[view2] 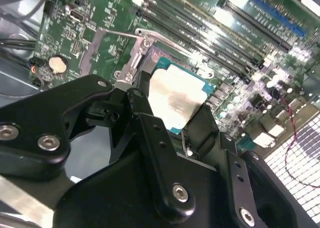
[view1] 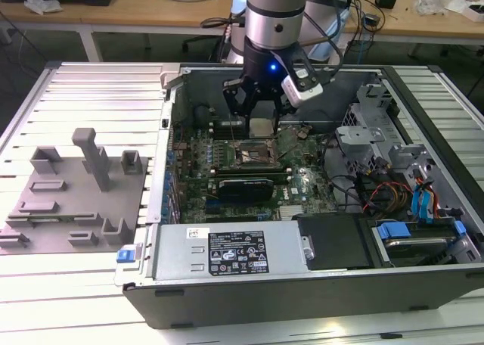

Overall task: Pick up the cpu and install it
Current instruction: 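Pick up the cpu and move it towards the insertion slot, then place the cpu into insertion slot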

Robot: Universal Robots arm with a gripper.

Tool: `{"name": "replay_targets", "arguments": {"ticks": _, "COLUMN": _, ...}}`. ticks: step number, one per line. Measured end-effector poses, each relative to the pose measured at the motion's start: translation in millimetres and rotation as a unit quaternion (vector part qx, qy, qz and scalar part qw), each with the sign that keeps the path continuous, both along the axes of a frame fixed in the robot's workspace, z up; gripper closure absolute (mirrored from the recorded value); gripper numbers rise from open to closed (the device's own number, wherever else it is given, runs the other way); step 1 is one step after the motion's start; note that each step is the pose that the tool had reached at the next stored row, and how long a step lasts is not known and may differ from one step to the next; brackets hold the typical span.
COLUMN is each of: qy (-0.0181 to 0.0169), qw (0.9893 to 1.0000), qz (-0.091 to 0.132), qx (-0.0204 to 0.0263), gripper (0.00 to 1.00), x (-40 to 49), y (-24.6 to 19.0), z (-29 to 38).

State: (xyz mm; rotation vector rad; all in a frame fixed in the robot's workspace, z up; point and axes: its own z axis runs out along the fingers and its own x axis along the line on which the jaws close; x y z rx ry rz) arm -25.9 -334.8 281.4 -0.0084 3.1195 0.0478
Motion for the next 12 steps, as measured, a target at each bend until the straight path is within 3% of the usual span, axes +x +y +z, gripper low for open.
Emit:
{"name": "replay_targets", "arguments": {"ticks": 4, "qy": 0.0000, "qw": 1.0000, "qz": -0.001, "qx": 0.0000, "gripper": 0.45, "x": -1.4, "y": 9.4, "z": -2.8}}
{"name": "replay_targets", "arguments": {"ticks": 12, "qy": 0.0000, "qw": 1.0000, "qz": -0.001, "qx": 0.0000, "gripper": 0.45, "x": -1.3, "y": 9.6, "z": -3.3}}
